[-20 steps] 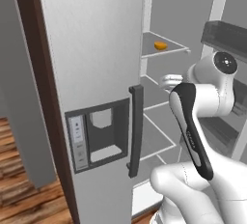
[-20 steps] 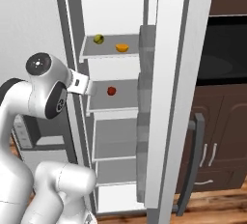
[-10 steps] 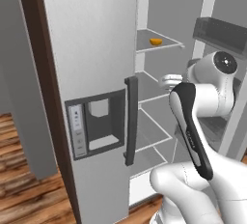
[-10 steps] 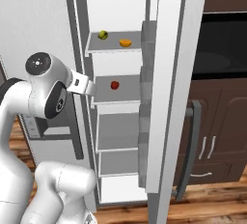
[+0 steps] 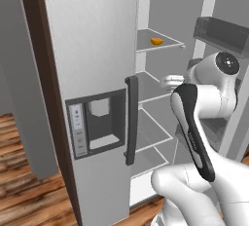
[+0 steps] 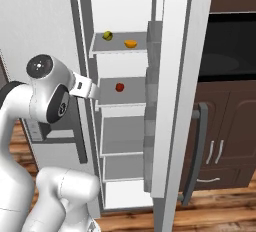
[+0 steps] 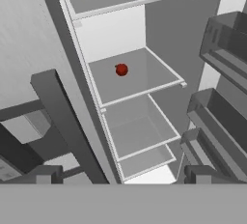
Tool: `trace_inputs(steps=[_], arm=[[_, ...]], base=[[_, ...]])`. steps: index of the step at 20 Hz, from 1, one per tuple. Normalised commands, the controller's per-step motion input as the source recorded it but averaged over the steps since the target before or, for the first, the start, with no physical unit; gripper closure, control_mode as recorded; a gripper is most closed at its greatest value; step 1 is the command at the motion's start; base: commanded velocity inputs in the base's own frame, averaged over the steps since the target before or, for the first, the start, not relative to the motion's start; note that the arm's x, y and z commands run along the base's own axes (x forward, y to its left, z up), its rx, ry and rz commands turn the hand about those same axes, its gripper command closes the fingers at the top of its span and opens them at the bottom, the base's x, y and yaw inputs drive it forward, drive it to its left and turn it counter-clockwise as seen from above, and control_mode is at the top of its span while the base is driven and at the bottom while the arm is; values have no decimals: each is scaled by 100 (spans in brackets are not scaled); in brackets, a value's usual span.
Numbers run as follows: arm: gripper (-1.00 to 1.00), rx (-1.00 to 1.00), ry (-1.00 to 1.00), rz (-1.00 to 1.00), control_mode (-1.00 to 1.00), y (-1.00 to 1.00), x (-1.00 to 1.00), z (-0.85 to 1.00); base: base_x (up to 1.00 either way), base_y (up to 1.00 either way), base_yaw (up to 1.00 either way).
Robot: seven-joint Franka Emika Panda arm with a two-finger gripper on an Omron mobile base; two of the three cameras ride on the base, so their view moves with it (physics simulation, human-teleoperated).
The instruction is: Place the orange in the correct fridge rack based on whether it is a fruit or vegetable. Finally, close the fridge door.
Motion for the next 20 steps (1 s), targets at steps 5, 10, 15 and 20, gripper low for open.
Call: trace_inputs(steps=[5,10,15,20], arm=[[-100,0,0,0,-100,0,-8,0],[-100,0,-1,-5,-100,-16,-94,0],[-100,2,-5,-20,-100,-75,-100,0],[-100,8,-1,-27,-100,-99,-100,0]], base=[[0,0,0],[0,0,0],[0,0,0],[0,0,0]])
